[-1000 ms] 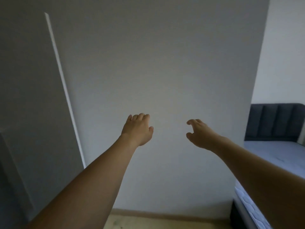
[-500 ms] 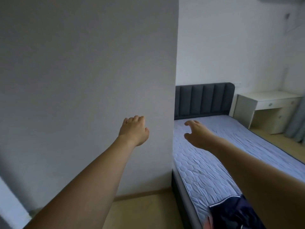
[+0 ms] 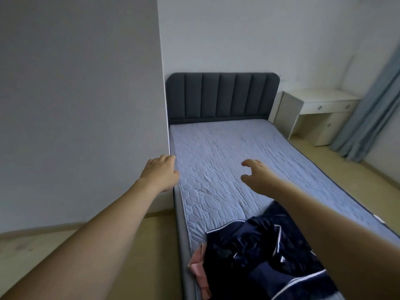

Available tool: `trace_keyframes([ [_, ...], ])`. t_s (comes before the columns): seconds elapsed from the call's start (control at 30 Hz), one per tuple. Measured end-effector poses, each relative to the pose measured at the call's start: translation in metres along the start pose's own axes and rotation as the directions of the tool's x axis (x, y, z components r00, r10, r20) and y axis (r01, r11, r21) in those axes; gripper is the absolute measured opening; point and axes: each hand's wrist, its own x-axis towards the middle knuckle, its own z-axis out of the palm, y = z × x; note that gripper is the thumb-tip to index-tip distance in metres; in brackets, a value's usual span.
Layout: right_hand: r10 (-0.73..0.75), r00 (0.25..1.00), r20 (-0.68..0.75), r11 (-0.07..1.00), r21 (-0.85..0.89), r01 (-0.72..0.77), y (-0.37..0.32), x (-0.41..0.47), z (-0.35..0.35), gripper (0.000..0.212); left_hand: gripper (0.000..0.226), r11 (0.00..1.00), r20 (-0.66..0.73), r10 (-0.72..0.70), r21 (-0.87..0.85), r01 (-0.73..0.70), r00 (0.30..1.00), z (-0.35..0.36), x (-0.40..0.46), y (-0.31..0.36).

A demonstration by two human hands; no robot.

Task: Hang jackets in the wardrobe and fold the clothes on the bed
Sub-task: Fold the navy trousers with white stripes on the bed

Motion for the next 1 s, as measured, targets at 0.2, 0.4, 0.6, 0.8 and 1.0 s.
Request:
trace_keyframes([
  [0.2,0.092,0.993,0.071,0.996,-0.022,-0.091,0.168,0.046,-0.042,0.052,0.050,0.993,0.147,-0.057,-0.097,0.071,0.988,0.089,0.053,0.125],
  [0.4,0.135,0.963,0.235,0.990,-0.060,-0.124,0.309,0.085,-0.067,0.053,0.048,0.938,0.250,-0.205,-0.226,0.263,0.946,0.166,0.087,0.233],
  [0.6,0.144,0.922,0.359,0.987,-0.116,-0.109,0.411,0.113,-0.056,0.053,0.043,0.887,0.447,-0.219,-0.278,0.367,0.867,0.250,0.106,0.307],
  [0.8,0.103,0.853,0.512,0.985,-0.169,-0.018,0.528,0.161,0.004,0.053,0.038,0.834,0.561,-0.258,-0.282,0.475,0.786,0.365,0.128,0.368],
  [1.0,0.131,0.739,0.661,0.966,-0.253,0.055,0.650,0.212,0.123,0.052,0.044,0.830,0.631,-0.263,-0.237,0.504,0.729,0.530,0.139,0.425],
])
